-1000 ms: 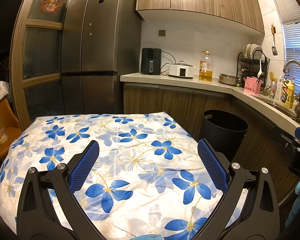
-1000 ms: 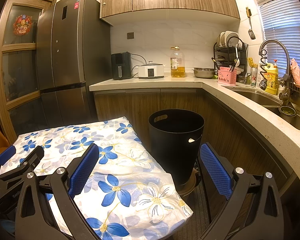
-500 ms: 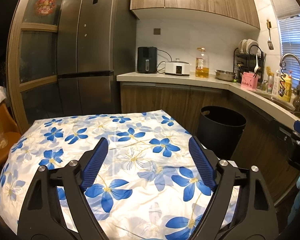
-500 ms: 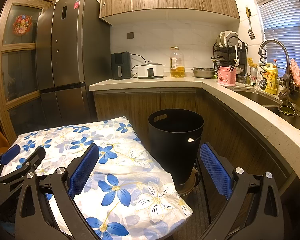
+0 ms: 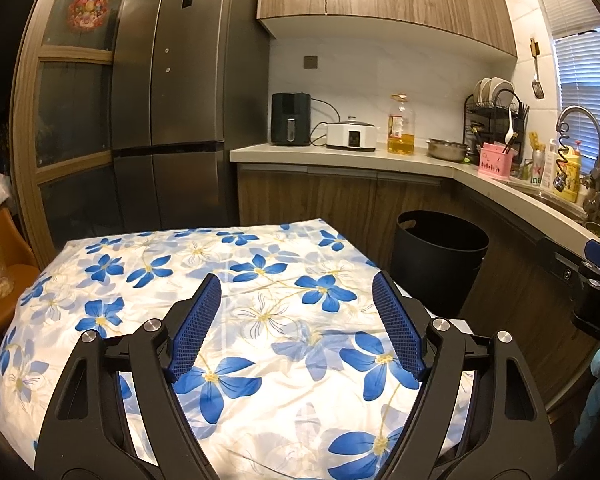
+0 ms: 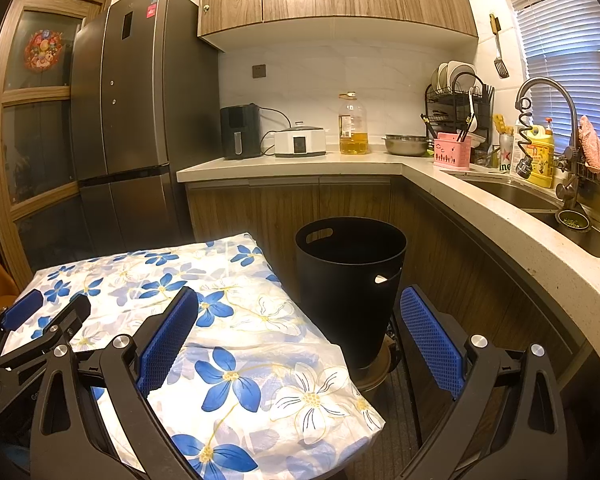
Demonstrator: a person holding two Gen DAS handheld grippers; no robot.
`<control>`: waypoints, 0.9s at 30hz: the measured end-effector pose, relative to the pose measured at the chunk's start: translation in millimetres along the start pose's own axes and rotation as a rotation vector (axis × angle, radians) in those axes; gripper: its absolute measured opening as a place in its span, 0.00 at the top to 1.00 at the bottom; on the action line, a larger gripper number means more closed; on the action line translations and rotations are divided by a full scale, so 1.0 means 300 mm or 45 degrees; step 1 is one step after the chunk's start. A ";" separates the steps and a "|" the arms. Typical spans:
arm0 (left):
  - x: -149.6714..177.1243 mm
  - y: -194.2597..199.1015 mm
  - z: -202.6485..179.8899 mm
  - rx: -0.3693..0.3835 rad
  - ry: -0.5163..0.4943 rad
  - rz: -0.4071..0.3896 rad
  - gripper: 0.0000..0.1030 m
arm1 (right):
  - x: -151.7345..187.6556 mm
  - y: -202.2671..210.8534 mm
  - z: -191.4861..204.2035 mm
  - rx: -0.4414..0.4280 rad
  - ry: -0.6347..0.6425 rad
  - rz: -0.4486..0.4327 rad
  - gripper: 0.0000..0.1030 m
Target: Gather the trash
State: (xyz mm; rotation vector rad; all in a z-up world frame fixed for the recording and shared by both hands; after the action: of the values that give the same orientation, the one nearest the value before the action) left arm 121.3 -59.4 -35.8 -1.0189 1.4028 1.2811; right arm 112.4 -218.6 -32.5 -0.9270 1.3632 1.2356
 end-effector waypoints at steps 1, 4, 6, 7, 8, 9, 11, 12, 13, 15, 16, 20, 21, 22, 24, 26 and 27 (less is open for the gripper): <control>0.000 0.000 0.002 -0.002 0.001 0.000 0.26 | 0.001 0.000 0.000 -0.001 0.000 0.001 0.06; 0.000 0.000 0.003 -0.003 0.002 0.000 0.26 | 0.003 0.000 -0.001 0.001 -0.002 -0.001 0.06; 0.000 0.000 0.002 -0.003 0.001 0.000 0.26 | 0.004 0.000 -0.001 0.002 -0.002 -0.001 0.06; 0.000 0.000 0.003 -0.004 0.001 0.000 0.26 | 0.003 0.000 -0.002 0.002 -0.002 -0.001 0.06; -0.001 0.001 0.006 -0.003 0.002 -0.002 0.26 | 0.003 0.000 -0.002 0.000 -0.001 -0.001 0.06; -0.002 0.003 0.002 -0.003 0.001 -0.003 0.26 | 0.003 0.000 -0.002 0.002 -0.001 -0.001 0.06; -0.002 0.004 0.006 -0.003 -0.001 -0.003 0.26 | 0.003 0.002 -0.002 0.002 -0.003 -0.003 0.06; -0.002 0.005 0.005 -0.003 -0.002 -0.003 0.26 | 0.003 0.003 -0.003 0.003 -0.004 -0.003 0.06; 0.000 0.005 0.010 -0.003 -0.001 -0.002 0.26 | 0.002 0.003 -0.004 0.003 -0.004 -0.004 0.06; -0.001 0.007 0.008 -0.001 0.003 -0.002 0.25 | 0.003 0.003 -0.004 0.002 -0.004 -0.003 0.06; -0.001 0.006 0.008 -0.003 0.002 -0.003 0.25 | 0.003 0.003 -0.004 0.002 -0.004 -0.003 0.06; -0.002 0.006 0.008 -0.004 -0.002 -0.004 0.23 | 0.002 0.003 -0.005 0.001 -0.003 -0.004 0.06; -0.002 0.006 0.010 -0.006 -0.002 -0.003 0.20 | 0.002 0.003 -0.005 0.002 -0.003 -0.003 0.06; -0.002 0.006 0.011 -0.008 0.000 -0.003 0.19 | 0.002 0.003 -0.005 0.001 -0.003 -0.004 0.06; -0.005 0.008 0.014 -0.012 -0.002 -0.006 0.15 | 0.000 0.004 -0.006 0.002 -0.004 -0.005 0.06; -0.008 0.009 0.017 -0.011 0.000 -0.010 0.14 | 0.000 0.004 -0.007 0.002 -0.006 -0.004 0.06; -0.010 0.011 0.020 -0.004 0.007 -0.009 0.14 | 0.000 0.004 -0.006 0.002 -0.005 -0.004 0.06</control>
State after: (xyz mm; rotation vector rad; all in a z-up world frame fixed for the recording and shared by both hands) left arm 119.3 -53.2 -32.3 -1.0297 1.4001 1.2766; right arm 110.9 -220.3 -32.5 -0.9255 1.3588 1.2332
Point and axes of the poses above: each gripper's, at about its wrist camera, not at the fingertips, and y roughly against the way its jaws point, z to its left, x to its underside, the point moved 9 cm from there along -y, roughly the way its jaws point, and after that the axes turned 8 degrees about -z, right-handed, at the moved point
